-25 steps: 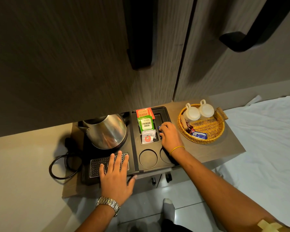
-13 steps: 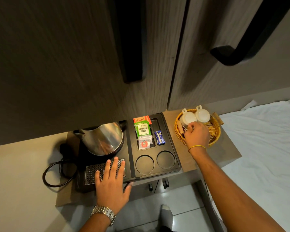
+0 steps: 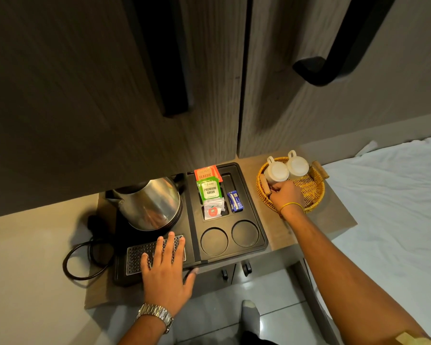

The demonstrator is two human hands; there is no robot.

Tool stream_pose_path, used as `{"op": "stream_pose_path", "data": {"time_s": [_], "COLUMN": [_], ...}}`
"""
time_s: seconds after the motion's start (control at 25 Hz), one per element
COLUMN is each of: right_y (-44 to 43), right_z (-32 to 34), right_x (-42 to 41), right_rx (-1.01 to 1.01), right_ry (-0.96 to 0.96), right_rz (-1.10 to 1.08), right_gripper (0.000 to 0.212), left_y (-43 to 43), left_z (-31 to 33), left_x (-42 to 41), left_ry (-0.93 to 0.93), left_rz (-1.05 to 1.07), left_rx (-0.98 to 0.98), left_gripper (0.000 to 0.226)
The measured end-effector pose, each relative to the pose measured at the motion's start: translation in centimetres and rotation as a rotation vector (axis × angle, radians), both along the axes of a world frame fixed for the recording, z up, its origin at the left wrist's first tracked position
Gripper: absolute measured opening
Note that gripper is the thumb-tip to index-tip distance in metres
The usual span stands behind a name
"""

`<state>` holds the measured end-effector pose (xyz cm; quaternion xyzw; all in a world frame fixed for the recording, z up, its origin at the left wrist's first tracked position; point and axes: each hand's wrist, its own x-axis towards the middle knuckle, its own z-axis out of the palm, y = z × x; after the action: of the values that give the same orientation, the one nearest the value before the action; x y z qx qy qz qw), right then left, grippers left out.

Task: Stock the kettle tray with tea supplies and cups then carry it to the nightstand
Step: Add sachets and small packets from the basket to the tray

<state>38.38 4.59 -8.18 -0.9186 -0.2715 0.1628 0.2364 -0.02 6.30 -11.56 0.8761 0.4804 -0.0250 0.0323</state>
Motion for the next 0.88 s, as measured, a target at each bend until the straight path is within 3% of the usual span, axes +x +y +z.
{"op": "stream_pose_path", "data": {"time_s": [0.44,0.68,0.88], "right_y": [-1.5,-2.6,1.1], "right_z": [0.4,3.0,4.4], "right_x": [0.3,0.1,-4.5], "right_rx": [0.047,0.212,0.358], "right_ry": [-0.156,-0.305,-0.101], "right_rz": [0.037,0.063,0.132], "right_gripper": [0.019,0.022,0.020], "left_y": [0.0,0.0,0.0], "left_z": [0.0,-0.1,0.1], "left_x": [0.0,0.0,0.1], "left_ry": [-0.007,-0.012,-0.008], "left_rz": [0.001,0.005,0.008], "left_rx": [-0.003,-0.014,-0.022], "left_gripper": [0.088,0.089,0.089]}}
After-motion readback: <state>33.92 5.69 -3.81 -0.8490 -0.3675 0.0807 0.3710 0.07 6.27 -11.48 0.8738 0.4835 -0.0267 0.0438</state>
